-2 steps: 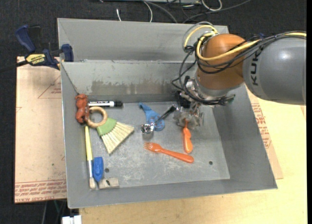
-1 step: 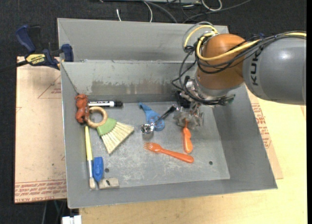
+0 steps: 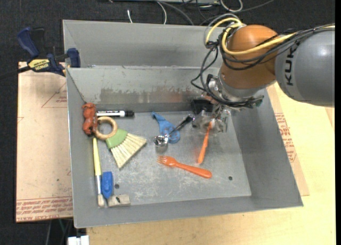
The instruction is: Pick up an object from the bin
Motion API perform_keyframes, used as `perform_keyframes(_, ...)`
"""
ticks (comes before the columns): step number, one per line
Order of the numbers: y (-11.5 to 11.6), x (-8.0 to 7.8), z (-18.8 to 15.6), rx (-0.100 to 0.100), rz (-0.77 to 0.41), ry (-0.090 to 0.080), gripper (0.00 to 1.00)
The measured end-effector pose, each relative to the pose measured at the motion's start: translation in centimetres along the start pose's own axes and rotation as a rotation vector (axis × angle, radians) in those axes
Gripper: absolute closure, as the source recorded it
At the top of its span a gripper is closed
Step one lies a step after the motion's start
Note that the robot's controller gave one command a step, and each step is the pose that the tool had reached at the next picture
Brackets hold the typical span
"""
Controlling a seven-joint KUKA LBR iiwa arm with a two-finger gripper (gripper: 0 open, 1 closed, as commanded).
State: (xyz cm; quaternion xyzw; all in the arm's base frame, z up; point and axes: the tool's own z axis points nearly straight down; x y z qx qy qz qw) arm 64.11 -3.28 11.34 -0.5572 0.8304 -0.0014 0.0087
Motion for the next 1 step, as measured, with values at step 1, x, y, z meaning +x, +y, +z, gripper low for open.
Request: perform_keyframes(1, -0.06, -0.09, -4.0, 0.0, 0.002, -0.001, 1.0)
